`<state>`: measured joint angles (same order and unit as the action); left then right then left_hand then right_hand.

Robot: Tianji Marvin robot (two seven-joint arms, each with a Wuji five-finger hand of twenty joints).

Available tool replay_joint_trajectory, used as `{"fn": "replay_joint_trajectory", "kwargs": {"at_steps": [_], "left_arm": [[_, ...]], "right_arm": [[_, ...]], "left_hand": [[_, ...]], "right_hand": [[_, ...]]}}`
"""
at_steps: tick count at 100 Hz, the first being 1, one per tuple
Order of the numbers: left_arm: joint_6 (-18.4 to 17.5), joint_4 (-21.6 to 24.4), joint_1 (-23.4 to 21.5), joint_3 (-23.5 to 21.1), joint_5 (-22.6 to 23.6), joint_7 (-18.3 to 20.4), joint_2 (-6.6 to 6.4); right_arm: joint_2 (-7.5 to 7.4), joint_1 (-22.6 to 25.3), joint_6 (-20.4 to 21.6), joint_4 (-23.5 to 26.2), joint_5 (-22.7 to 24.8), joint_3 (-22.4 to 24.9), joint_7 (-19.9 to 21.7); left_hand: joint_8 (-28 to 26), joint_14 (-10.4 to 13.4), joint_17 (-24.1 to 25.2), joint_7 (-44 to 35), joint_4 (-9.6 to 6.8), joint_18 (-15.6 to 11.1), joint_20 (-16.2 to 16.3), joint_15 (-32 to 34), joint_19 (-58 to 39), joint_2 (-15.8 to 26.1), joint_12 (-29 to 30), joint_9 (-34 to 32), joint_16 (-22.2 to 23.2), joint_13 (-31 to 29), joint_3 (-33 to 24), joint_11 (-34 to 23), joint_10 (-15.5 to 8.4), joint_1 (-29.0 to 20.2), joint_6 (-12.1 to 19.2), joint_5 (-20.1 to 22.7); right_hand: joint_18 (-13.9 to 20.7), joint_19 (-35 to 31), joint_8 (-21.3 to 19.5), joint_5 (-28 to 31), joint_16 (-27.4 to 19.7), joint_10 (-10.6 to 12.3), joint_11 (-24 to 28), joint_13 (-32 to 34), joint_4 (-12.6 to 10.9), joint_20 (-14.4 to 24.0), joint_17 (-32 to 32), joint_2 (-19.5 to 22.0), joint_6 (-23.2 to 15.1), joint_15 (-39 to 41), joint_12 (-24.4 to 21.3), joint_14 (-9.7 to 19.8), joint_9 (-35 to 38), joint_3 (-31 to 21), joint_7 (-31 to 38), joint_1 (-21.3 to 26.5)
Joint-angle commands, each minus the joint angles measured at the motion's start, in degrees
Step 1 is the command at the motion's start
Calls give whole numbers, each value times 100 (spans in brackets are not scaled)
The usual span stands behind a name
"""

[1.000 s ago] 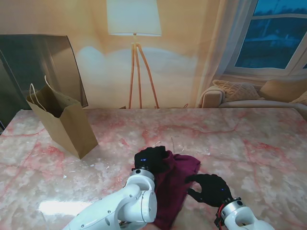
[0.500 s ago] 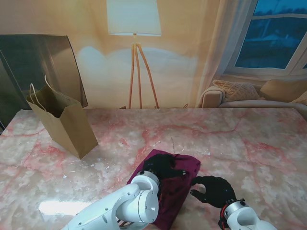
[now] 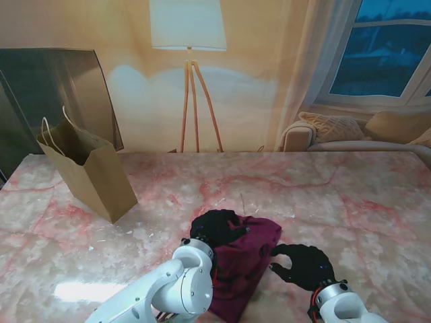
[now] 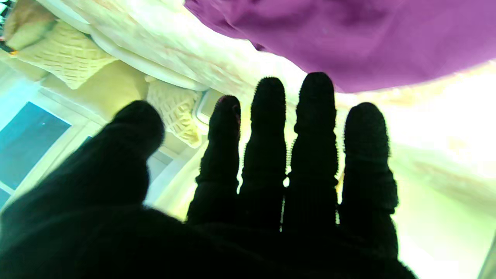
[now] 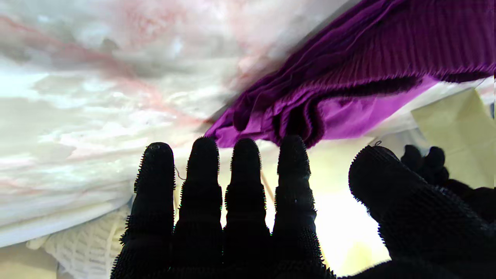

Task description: Fold the socks and the shorts into the kraft paper bag

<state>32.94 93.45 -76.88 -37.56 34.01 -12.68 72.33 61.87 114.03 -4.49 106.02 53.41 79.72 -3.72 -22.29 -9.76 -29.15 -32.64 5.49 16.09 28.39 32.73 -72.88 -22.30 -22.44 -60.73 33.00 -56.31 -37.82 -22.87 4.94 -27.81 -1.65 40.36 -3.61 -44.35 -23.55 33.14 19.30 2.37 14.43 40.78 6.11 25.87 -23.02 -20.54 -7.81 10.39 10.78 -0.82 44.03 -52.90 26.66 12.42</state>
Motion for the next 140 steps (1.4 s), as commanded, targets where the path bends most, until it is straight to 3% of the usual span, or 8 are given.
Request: {"fn": "replay_joint_trajectory", "kwargs": {"at_steps": [1,17,51,75,79,86,92,140], "left_arm": [[73,-13,49,-98,82,-22,-105],[153,-202,132,-281,306,36,-194],[-192,-751,266,-582,517,161,-347],[-336,-821,53,-954,538,73,-405],[-345,-817,15,-1018,560,67,-418],[-348,-805,-46,-1128,606,66,-442],[-348,-795,-99,-1221,628,60,-456],[-370,-874,-292,-1771,843,428,-638]], "right_arm": [[53,-40,-135,78,48,-67,-112],[80,-418,-543,4,53,-346,-217],[121,-1956,-1723,-922,-499,-1497,117],[57,-2743,-1961,-1642,-612,-2238,589],[62,-2825,-1897,-1766,-624,-2332,554],[84,-2959,-1655,-2006,-616,-2480,373],[114,-3075,-1374,-2226,-621,-2598,127],[358,-4326,244,-3607,-1036,-3762,-725]], "left_hand": [[-88,10,35,-209,49,55,201,-26,52,-103,-41,123,71,126,-272,62,-2,-321,196,154],[17,60,271,-465,315,104,188,-94,316,-402,-50,208,68,266,-457,117,-74,-851,379,95],[83,109,1091,-217,218,98,51,-691,1137,-323,58,1047,-83,1088,-884,425,-54,-452,344,-202],[61,123,1111,-191,173,110,72,-714,1181,-303,60,1053,-98,1091,-874,417,-52,-365,319,-175],[60,110,1128,-183,166,112,70,-720,1200,-300,62,1056,-101,1100,-871,419,-50,-354,318,-175],[58,113,1162,-165,148,123,64,-738,1237,-290,66,1078,-109,1127,-878,431,-51,-333,308,-186],[57,113,1168,-153,136,122,65,-749,1249,-284,69,1095,-113,1144,-887,439,-44,-331,299,-192],[168,134,1600,358,-89,59,2,-1070,1782,-189,128,1536,-246,1599,-961,611,48,-163,-44,-475]], "right_hand": [[-69,-69,15,-9,125,-124,127,94,-252,-32,25,27,118,142,37,-106,-20,97,-87,-186],[-137,-82,91,-301,179,-252,148,-36,-229,-27,94,-247,453,114,63,-238,-350,182,-331,-514],[-1213,-338,150,-1652,73,-726,81,-755,-231,-57,27,-464,1242,112,17,-1273,-1991,1446,-1205,-371],[-802,-1157,-91,-1401,581,-679,1159,398,-177,-715,-1121,-1295,1188,842,453,-982,-1779,1763,-930,845],[-659,-1236,-151,-1261,711,-621,1466,558,-138,-824,-1263,-1391,1154,978,589,-862,-1624,1532,-771,1141],[-399,-1399,-199,-1009,892,-545,1871,791,252,-1070,-1523,-2163,1071,1091,745,-679,-1357,-446,-519,996],[-170,-1391,-227,-819,889,-496,1962,890,362,-1151,-1614,-2458,963,1077,776,-512,-1134,-1122,-362,1021],[400,-1243,-104,-830,730,-382,1942,1058,309,-1172,-1860,-2629,757,978,782,-145,-936,-1658,217,1412]]}}
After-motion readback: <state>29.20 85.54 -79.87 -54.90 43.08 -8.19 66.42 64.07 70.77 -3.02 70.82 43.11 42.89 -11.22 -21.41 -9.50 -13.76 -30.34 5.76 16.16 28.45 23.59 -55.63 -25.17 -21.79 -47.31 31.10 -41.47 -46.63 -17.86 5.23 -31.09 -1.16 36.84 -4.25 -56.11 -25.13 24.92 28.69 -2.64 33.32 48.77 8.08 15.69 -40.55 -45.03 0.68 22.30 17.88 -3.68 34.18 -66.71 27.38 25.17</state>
